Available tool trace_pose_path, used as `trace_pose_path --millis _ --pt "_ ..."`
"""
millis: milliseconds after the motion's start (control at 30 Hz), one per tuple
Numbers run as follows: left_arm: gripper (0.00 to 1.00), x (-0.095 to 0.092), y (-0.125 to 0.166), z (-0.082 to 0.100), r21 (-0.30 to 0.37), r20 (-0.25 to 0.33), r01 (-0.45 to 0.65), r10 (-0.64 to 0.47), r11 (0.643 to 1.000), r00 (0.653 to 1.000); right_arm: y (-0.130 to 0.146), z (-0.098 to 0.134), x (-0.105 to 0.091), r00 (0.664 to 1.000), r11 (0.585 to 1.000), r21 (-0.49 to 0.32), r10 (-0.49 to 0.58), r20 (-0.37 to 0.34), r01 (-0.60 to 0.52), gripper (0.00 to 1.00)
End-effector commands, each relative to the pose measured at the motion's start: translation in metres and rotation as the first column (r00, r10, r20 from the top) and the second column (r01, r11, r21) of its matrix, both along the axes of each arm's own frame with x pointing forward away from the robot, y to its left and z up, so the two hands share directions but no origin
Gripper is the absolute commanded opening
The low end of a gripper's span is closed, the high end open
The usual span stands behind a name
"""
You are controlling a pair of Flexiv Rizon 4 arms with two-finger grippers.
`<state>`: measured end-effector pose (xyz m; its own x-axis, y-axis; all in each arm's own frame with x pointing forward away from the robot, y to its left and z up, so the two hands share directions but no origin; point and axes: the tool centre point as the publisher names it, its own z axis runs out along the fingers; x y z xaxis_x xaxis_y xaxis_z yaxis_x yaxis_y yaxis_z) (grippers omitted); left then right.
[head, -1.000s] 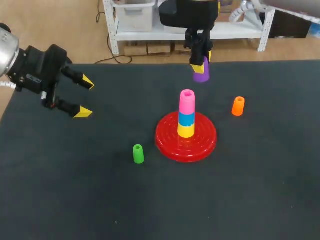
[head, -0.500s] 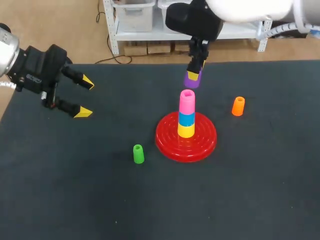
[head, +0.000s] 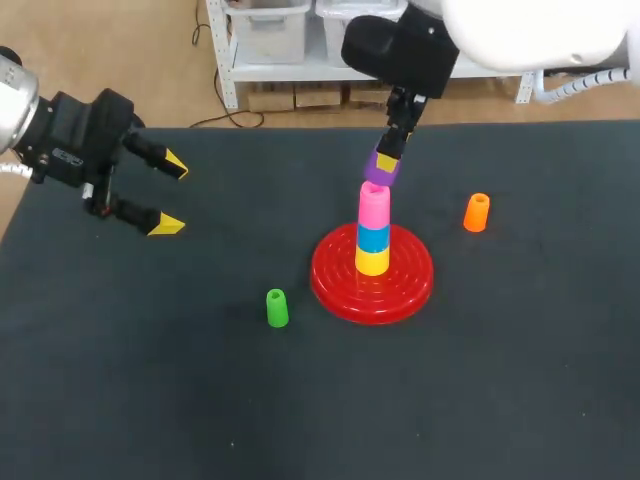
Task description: Pick up and stack the cylinders on the red base in this order: pink,purple,orange,green
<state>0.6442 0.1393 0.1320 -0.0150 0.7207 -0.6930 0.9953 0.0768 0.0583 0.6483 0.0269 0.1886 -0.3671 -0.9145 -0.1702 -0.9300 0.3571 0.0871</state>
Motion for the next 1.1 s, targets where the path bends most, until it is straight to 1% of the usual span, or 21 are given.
trace_pose_path --millis 33,233,433,800,1100 --pt "1.0 0.0 0.001 -0.001 -0.003 0.003 0.001 -0.001 1.0 1.0 0.008 0.003 0.007 1.0 0.999 -0.045 0.007 -0.026 -0.008 0.0" --pt "1.0 0.0 0.001 -0.001 -0.003 0.003 0.001 -0.001 1.0 1.0 0.005 0.003 0.006 0.999 0.998 -0.068 0.0 -0.034 -0.002 0.0" --pt "1.0 0.0 0.001 -0.001 -0.003 0.003 0.001 -0.001 1.0 1.0 0.005 -0.003 0.007 0.998 0.996 -0.088 -0.004 -0.061 -0.002 0.0" --pt "1.0 0.0 0.001 -0.001 -0.003 0.003 0.001 -0.001 1.0 1.0 0.007 -0.01 0.009 0.997 0.996 -0.09 0.001 -0.08 -0.008 0.0" --pt "1.0 0.0 0.001 -0.001 -0.003 0.003 0.001 -0.001 1.0 1.0 0.008 -0.015 0.008 0.995 0.99 -0.137 -0.004 -0.095 -0.009 0.0"
